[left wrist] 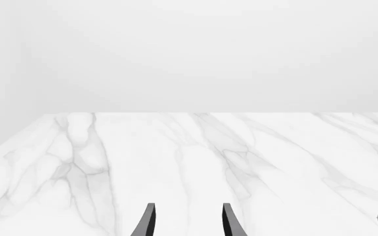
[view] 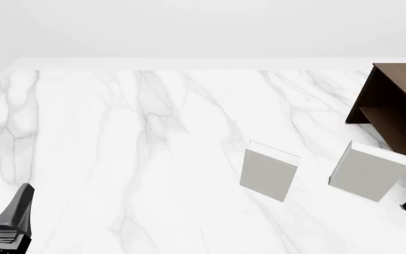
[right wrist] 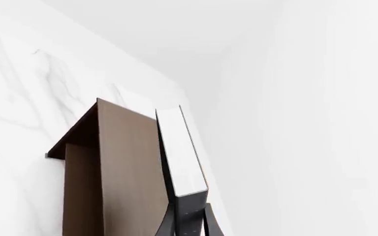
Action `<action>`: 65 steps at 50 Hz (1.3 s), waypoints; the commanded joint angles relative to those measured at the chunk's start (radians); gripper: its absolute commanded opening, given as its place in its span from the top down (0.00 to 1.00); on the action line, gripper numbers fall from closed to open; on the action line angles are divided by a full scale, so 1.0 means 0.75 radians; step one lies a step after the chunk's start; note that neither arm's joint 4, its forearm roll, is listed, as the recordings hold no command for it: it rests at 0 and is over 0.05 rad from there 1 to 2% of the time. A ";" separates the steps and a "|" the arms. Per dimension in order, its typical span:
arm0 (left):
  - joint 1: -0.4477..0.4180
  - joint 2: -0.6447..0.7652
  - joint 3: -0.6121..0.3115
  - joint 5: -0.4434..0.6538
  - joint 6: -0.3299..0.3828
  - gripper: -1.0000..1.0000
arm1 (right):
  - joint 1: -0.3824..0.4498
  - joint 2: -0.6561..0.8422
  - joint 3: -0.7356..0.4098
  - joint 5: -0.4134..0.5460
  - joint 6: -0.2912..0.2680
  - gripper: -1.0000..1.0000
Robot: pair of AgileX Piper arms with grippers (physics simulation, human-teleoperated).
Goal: Pick up the book on the left and place it on top of the shelf.
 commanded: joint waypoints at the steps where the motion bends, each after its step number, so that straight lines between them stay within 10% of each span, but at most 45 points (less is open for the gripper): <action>1: 0.000 0.000 0.000 0.000 0.000 0.00 | -0.050 0.065 -0.011 -0.081 0.014 1.00; 65: 0.000 0.000 0.000 0.000 0.000 0.00 | -0.193 0.300 -0.069 -0.229 -0.056 1.00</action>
